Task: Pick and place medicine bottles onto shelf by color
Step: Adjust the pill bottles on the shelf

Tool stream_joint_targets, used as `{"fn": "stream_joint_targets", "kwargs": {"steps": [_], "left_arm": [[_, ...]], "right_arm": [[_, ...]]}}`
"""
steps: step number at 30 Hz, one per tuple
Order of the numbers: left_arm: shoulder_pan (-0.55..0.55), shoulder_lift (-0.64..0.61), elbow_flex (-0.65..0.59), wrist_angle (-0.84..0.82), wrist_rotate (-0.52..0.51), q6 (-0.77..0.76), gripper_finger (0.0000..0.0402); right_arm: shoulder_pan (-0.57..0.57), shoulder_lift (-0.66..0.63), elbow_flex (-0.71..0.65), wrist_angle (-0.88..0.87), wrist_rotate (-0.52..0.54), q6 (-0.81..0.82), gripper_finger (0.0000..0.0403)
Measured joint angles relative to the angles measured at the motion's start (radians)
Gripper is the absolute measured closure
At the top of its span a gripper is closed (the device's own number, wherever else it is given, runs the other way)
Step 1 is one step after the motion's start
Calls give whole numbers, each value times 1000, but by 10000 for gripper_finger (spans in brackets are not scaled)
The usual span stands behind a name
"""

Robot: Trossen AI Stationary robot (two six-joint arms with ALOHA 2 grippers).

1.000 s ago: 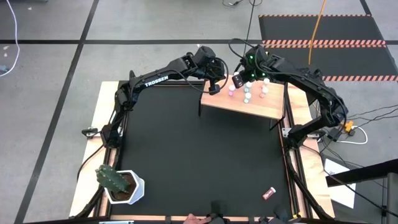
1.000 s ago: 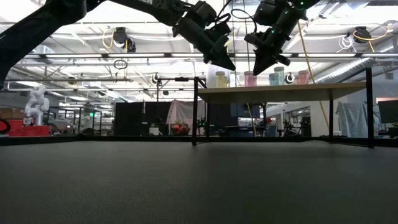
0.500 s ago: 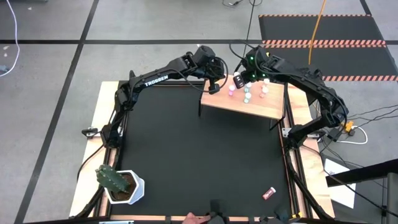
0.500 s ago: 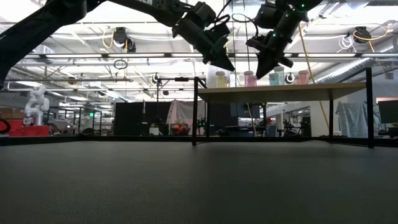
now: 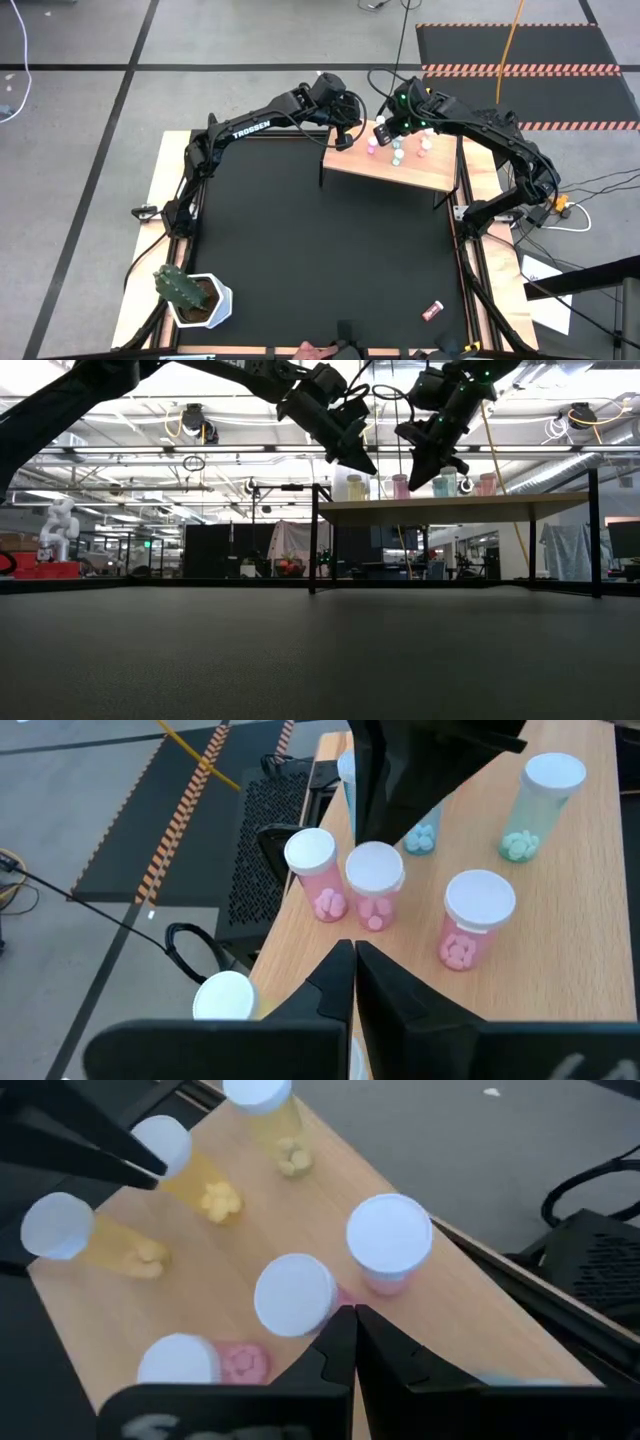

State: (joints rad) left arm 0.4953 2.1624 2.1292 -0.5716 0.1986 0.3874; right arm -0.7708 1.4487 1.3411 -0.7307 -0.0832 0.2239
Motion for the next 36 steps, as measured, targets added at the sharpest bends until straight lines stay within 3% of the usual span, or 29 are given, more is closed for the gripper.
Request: {"fn": "stream_joint_targets", "kwargs": {"steps": [15, 30, 36], "left_arm": [[0, 0, 0, 0, 0, -8, 380], [-20, 0, 0, -2, 2, 7, 380], [-30, 0, 0, -10, 3, -16, 380]], "right_arm": [[0, -5, 0, -10, -17, 19, 403], [1, -116, 0, -17, 7, 32, 403], [58, -176, 0, -112, -21, 55, 403]]}}
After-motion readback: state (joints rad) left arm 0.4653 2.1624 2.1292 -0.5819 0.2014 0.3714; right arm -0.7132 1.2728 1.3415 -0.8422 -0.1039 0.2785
